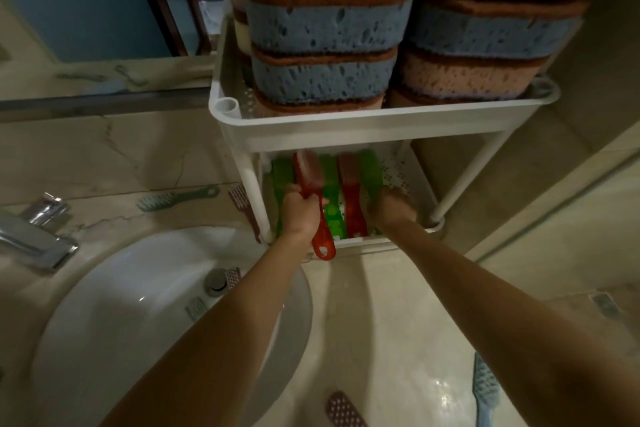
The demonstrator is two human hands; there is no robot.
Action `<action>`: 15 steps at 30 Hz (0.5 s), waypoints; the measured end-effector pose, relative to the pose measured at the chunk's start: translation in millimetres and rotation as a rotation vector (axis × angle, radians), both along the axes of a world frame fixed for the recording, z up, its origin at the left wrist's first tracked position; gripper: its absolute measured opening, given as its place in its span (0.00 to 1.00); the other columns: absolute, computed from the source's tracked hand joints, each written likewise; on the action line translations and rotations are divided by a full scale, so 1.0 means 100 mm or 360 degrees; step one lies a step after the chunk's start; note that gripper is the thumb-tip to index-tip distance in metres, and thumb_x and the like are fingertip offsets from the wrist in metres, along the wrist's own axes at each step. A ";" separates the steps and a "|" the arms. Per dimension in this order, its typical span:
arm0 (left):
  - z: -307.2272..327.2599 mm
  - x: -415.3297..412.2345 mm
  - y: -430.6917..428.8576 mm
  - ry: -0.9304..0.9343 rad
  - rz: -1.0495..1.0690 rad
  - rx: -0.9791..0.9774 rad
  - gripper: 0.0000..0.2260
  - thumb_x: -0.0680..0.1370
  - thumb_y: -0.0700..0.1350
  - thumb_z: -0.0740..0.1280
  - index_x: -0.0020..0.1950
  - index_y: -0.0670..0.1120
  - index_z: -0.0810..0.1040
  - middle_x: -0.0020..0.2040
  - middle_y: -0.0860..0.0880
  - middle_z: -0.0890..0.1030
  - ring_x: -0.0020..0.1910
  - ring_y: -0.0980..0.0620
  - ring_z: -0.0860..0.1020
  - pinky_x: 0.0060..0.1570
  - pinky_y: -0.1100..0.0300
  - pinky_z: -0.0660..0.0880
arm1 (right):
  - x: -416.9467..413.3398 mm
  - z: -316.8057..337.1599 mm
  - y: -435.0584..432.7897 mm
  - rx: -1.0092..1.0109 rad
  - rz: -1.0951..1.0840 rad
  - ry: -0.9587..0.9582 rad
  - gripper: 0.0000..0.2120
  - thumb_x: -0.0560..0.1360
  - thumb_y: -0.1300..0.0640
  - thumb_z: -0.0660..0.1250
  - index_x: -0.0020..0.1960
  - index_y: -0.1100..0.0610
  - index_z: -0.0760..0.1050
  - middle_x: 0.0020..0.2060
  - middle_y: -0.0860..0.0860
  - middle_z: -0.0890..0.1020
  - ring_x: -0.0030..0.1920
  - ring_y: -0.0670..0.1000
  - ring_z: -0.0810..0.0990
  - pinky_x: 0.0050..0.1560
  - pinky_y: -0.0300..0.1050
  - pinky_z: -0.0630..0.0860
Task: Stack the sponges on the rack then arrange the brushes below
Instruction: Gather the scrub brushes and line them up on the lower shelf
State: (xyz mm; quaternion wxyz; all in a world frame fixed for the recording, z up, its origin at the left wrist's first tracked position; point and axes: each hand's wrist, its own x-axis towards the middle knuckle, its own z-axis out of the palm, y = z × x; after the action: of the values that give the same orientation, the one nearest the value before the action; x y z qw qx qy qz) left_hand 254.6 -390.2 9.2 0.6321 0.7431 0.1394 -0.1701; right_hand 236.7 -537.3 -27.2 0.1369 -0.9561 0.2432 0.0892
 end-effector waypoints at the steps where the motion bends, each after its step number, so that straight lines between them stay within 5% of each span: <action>1: -0.01 0.01 0.00 0.0028 0.0018 -0.0048 0.08 0.78 0.37 0.60 0.45 0.50 0.69 0.50 0.43 0.81 0.49 0.44 0.80 0.56 0.47 0.77 | -0.02 0.00 0.01 -0.0005 -0.0015 -0.0006 0.16 0.80 0.56 0.57 0.64 0.62 0.70 0.59 0.60 0.75 0.58 0.59 0.77 0.54 0.50 0.75; 6: -0.02 0.05 -0.03 0.0145 0.0124 -0.0222 0.14 0.77 0.35 0.61 0.40 0.53 0.66 0.51 0.44 0.80 0.53 0.45 0.80 0.56 0.47 0.76 | -0.15 0.08 0.07 0.0043 -0.0023 -0.0179 0.13 0.80 0.57 0.58 0.59 0.62 0.72 0.55 0.59 0.77 0.52 0.58 0.80 0.51 0.51 0.78; 10: 0.02 0.09 -0.06 0.0165 0.0176 -0.0263 0.14 0.77 0.34 0.63 0.38 0.51 0.65 0.43 0.49 0.78 0.39 0.53 0.77 0.35 0.63 0.70 | -0.31 0.24 0.18 0.0290 0.0192 -0.0706 0.08 0.77 0.61 0.62 0.54 0.63 0.74 0.50 0.58 0.78 0.46 0.57 0.79 0.47 0.47 0.76; 15: 0.15 0.10 -0.19 0.0164 0.0171 -0.0341 0.13 0.77 0.32 0.62 0.38 0.48 0.68 0.45 0.45 0.77 0.41 0.51 0.76 0.34 0.66 0.72 | -0.43 0.37 0.28 0.0639 0.0347 -0.0527 0.05 0.72 0.59 0.67 0.44 0.57 0.71 0.41 0.52 0.76 0.39 0.51 0.74 0.38 0.42 0.68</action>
State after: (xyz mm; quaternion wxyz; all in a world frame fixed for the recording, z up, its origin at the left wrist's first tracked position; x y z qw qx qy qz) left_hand 264.6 -409.3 24.1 0.7081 0.6530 0.1923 -0.1877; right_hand 193.7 -509.2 10.1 0.3510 -0.9320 0.0907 -0.0078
